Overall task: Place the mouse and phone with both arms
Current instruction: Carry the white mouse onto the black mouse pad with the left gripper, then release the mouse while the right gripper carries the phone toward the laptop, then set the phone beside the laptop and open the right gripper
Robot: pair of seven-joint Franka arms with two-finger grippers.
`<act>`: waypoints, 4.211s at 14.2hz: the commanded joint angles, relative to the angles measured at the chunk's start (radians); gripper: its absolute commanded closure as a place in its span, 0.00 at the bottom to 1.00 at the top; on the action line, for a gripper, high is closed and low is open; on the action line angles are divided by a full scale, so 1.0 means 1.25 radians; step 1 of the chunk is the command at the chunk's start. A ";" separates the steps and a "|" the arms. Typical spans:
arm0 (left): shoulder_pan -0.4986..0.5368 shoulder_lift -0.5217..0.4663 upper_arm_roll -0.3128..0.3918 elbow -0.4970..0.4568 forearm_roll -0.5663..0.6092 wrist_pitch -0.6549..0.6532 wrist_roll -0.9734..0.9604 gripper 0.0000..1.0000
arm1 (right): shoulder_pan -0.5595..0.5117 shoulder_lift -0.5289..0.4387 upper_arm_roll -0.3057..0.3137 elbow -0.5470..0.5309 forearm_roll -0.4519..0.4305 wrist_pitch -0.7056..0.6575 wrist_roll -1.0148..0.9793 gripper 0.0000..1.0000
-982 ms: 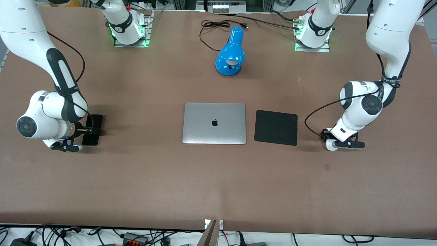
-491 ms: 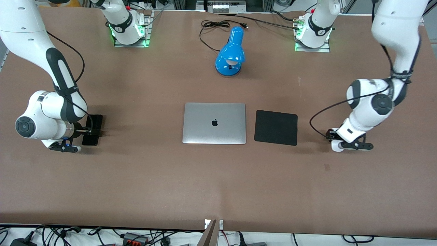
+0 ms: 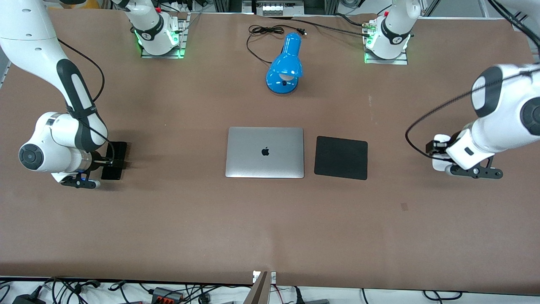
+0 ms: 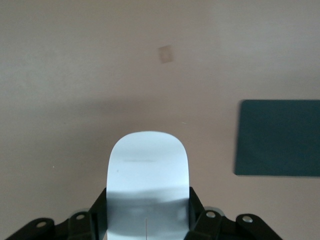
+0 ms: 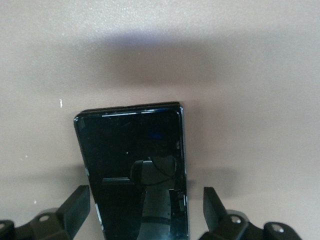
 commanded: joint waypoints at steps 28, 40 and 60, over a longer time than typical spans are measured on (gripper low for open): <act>-0.102 0.230 -0.139 -0.267 0.109 0.634 -0.437 0.00 | 0.184 -0.069 0.011 0.025 0.025 -0.076 0.126 0.77; -0.041 0.100 -0.125 0.200 0.120 0.021 -0.086 0.00 | 0.410 -0.015 0.014 0.021 0.132 0.050 0.271 0.75; -0.046 -0.266 0.088 -0.053 -0.083 -0.109 0.056 0.00 | 0.452 -0.068 0.020 0.075 0.128 -0.008 0.310 0.00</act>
